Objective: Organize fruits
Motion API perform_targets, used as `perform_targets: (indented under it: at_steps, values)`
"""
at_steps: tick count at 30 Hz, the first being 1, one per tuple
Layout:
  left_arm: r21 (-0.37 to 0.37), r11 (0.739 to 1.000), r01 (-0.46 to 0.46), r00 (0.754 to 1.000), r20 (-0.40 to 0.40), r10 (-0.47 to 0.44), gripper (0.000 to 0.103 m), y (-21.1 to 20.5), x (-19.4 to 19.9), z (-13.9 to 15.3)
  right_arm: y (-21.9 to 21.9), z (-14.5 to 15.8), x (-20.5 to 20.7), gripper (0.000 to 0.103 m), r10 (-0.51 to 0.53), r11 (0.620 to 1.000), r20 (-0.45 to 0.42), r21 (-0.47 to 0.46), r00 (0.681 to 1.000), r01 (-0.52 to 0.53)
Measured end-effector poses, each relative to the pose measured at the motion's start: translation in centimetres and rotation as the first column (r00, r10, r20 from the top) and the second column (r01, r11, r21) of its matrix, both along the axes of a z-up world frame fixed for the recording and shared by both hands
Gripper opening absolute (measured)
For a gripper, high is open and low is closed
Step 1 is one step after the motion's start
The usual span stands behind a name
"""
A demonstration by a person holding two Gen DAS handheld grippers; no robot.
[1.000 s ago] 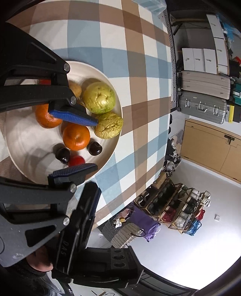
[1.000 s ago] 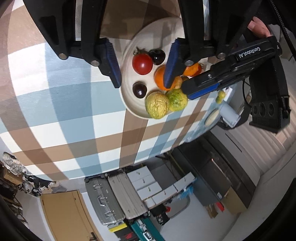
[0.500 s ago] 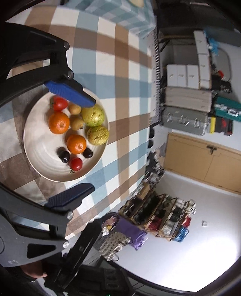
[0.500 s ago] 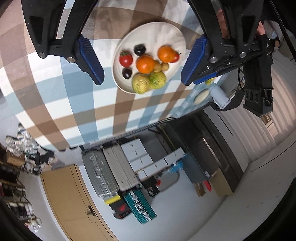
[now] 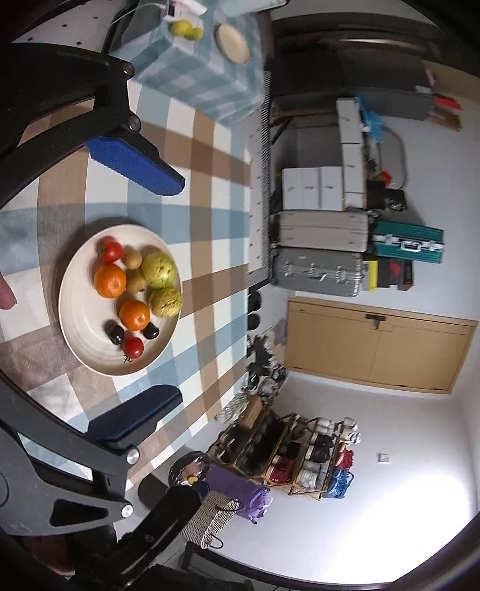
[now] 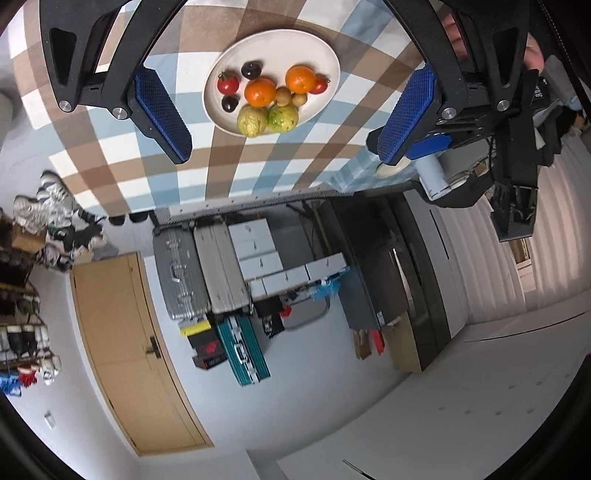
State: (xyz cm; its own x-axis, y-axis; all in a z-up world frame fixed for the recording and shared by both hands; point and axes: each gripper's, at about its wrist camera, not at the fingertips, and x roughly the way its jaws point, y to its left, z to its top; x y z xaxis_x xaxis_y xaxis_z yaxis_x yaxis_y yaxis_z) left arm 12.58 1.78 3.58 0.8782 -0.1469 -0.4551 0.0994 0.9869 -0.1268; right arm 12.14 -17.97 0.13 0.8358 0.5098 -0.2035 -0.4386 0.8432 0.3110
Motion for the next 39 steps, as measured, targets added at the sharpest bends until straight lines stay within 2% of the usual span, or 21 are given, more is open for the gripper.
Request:
perform_targets:
  at_steps: [4,8,14,16,19,23,35,39]
  values:
    - [-0.002,1.000,0.009,1.000,0.021,-0.009,0.103,0.3,-2.0,0.6,0.1,0.6,-1.9,0.103,-0.009,1.000,0.087,0.001,0.996,0.009]
    - [-0.002,1.000,-0.023,0.999,0.042,0.024,0.103,0.8,-3.2,0.6,0.4,1.1,-3.6,0.103,-0.034,0.999,0.170,-0.028,0.985,0.040]
    - [0.026,0.993,-0.113,0.988,0.111,0.109,0.103,1.4,-5.2,-0.1,1.0,0.5,-5.5,0.103,-0.058,0.996,0.249,-0.045,0.967,0.071]
    - [0.008,0.990,-0.141,0.983,0.117,0.139,0.103,2.0,-5.8,-0.5,1.4,0.0,-6.1,0.103,-0.063,0.994,0.269,-0.068,0.961,0.084]
    - [-0.022,0.987,-0.162,0.977,0.133,0.164,0.103,3.0,-6.7,-1.0,2.1,-0.5,-7.1,0.103,-0.073,0.987,0.284,-0.119,0.956,0.111]
    - [0.020,0.984,-0.179,0.972,0.156,0.174,0.103,3.4,-7.4,-2.3,2.2,-1.1,-8.1,0.103,-0.080,0.981,0.306,-0.147,0.949,0.130]
    - [0.120,0.978,-0.169,0.973,0.178,0.146,0.103,3.2,-6.4,-7.8,2.5,-5.1,-7.8,0.103,-0.098,0.959,0.292,-0.227,0.951,0.169]
    - [0.135,0.976,-0.168,0.978,0.148,0.148,0.103,3.2,-5.6,-9.3,2.6,-6.0,-7.3,0.103,-0.098,0.957,0.275,-0.236,0.956,0.166]
